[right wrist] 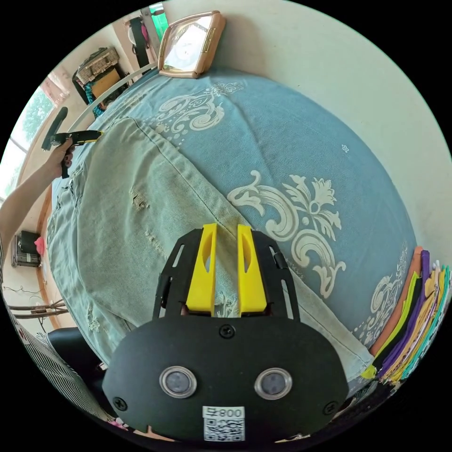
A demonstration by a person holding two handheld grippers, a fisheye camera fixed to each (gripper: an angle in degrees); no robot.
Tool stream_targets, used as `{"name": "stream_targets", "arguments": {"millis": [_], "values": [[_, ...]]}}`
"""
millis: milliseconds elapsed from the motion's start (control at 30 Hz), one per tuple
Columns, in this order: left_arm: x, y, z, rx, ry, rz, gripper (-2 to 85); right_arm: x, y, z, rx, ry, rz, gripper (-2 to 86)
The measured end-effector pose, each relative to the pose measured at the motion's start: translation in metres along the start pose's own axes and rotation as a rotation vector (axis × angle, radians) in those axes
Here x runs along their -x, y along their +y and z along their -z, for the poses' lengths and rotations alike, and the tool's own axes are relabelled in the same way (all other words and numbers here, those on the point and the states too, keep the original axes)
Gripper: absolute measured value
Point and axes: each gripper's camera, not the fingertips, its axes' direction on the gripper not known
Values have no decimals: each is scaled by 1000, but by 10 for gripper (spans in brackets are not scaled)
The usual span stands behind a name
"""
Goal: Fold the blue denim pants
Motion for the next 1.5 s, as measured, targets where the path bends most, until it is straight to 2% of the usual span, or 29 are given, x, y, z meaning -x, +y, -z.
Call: {"name": "stream_targets", "arguments": {"millis": [133,300,400,500,567,767,933,1067,1100,1167,1200,1233,1433,1500], "values": [[-4,9,25,-73,48,-27,32,9,-10,2,22,-7,9,19],[-1,27,83,-265,119,-38,26,8,-13,52,-176,56,-50,12],[-2,31,85,-301,84,-33,25,5,-29,44,-162,38,-79,14],[0,22,49,-177,16,25,23,3,-47,0,-5,37,-88,20],[0,23,37,-158,-14,77,21,3,-49,-14,41,44,-108,22],[-16,46,48,-210,175,-26,19,-11,3,35,-175,84,-184,7],[-75,68,22,-107,350,-255,8,-39,78,35,-103,92,-248,3],[-136,67,-13,-22,248,-411,4,-29,105,-8,73,169,-242,1],[-155,64,-27,14,201,-467,3,-18,112,-6,-15,244,-242,0],[-176,60,-51,96,87,-494,2,-10,116,-12,-47,308,-248,0],[-182,59,-51,37,83,-491,2,-8,115,-14,-42,331,-245,0],[-187,56,-54,60,72,-499,2,-9,113,-14,-41,340,-246,0],[-205,56,-51,25,8,-495,1,-58,110,-7,-72,185,-394,0],[-215,60,-44,-13,83,-507,2,-59,133,5,-111,205,-406,0]]}}
